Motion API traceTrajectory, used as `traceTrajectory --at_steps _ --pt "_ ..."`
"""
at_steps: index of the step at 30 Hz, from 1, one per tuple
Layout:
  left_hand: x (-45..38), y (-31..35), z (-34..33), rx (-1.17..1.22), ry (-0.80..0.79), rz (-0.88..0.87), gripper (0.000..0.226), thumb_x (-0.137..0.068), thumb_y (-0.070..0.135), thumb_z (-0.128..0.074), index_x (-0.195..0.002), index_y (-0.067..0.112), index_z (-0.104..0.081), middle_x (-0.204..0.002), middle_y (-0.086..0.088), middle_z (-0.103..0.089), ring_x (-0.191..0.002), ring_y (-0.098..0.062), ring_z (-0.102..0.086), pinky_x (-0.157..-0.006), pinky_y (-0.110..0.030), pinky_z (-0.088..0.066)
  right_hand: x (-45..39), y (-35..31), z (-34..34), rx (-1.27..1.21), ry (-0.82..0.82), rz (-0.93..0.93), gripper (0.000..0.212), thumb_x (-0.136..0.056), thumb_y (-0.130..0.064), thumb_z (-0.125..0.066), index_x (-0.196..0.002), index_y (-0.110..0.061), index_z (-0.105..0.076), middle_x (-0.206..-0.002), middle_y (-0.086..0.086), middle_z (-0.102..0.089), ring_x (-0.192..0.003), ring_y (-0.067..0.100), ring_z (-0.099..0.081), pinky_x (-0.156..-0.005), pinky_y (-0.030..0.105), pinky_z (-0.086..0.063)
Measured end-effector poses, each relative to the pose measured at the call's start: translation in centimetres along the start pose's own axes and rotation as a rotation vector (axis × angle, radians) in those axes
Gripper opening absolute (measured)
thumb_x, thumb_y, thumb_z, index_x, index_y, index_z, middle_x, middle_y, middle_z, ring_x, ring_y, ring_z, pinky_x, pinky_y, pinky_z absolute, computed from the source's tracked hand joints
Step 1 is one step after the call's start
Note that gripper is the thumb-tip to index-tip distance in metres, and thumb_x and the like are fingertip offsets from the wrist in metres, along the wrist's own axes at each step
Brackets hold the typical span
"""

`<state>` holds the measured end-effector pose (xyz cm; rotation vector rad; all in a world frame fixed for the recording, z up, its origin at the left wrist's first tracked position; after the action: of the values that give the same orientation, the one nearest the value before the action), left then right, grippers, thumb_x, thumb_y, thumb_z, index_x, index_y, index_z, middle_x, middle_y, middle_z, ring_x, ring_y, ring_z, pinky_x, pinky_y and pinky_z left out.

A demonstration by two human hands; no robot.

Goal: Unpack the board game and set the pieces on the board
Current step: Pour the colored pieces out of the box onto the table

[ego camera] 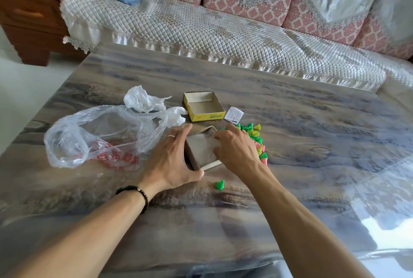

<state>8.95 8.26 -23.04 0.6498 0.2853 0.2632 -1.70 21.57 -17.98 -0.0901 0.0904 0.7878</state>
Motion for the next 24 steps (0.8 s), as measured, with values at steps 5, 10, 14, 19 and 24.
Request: traceTrajectory --at_steps 5,10,14,19,24 --pt "0.0 0.1 0.0 -0.018 -0.007 0.001 0.115 -0.058 0.054 -0.076 -0.150 0.023 -0.016 -0.150 -0.006 -0.033 -0.130 -0.025 -0.042 -0.105 -0.037 -0.040 -0.6 0.7 -0.8 -0.001 0.005 0.041 0.020 -0.076 0.001 -0.053 -0.074 -0.016 -0.044 -0.082 0.006 -0.054 -0.069 0.031 -0.051 -0.054 0.033 -0.033" --pt "0.2 0.2 0.2 -0.031 -0.025 0.012 0.113 -0.061 0.053 -0.076 -0.151 0.024 -0.014 -0.149 -0.007 -0.037 -0.125 -0.027 -0.046 -0.099 -0.037 -0.045 -1.0 0.9 -1.4 0.018 0.014 0.064 0.016 -0.079 0.000 -0.051 -0.072 -0.014 -0.051 -0.086 0.008 -0.059 -0.069 0.033 -0.057 -0.055 0.037 -0.044" --pt "0.3 0.7 0.5 -0.056 -0.035 0.005 0.109 -0.065 0.053 -0.074 -0.151 0.021 -0.014 -0.146 -0.010 -0.039 -0.122 -0.028 -0.047 -0.101 -0.034 -0.041 -1.4 1.0 -1.3 0.025 -0.039 0.064 0.012 -0.089 -0.010 -0.053 -0.090 -0.011 -0.065 -0.102 0.003 -0.051 -0.079 0.026 -0.051 -0.061 0.036 -0.042" --pt "0.1 0.5 0.4 -0.079 -0.013 0.021 0.099 -0.062 0.057 -0.066 -0.146 0.025 -0.024 -0.132 -0.006 -0.050 -0.120 -0.026 -0.048 -0.107 -0.033 -0.032 -1.3 1.4 0.4 -0.333 0.135 -0.114 0.014 -0.086 -0.012 -0.054 -0.086 -0.009 -0.068 -0.097 0.006 -0.062 -0.089 0.021 -0.056 -0.071 0.028 -0.042" --pt "0.0 0.8 0.6 -0.027 -0.001 0.015 0.099 -0.060 0.051 -0.074 -0.141 0.023 -0.024 -0.123 -0.002 -0.055 -0.117 -0.024 -0.051 -0.102 -0.034 -0.038 -0.2 1.8 3.7 -0.630 0.218 -0.299 0.014 -0.081 -0.008 -0.056 -0.075 -0.014 -0.066 -0.067 -0.004 -0.065 -0.065 0.016 -0.062 -0.063 0.033 -0.054"
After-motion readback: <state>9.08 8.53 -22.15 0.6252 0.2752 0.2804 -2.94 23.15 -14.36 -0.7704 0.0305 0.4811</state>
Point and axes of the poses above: each hand's wrist, its own x-axis away from the middle knuckle, its own z-axis out of the back of the hand, y = z × x, the point moved 1 cm from there along -x, towards the middle knuckle
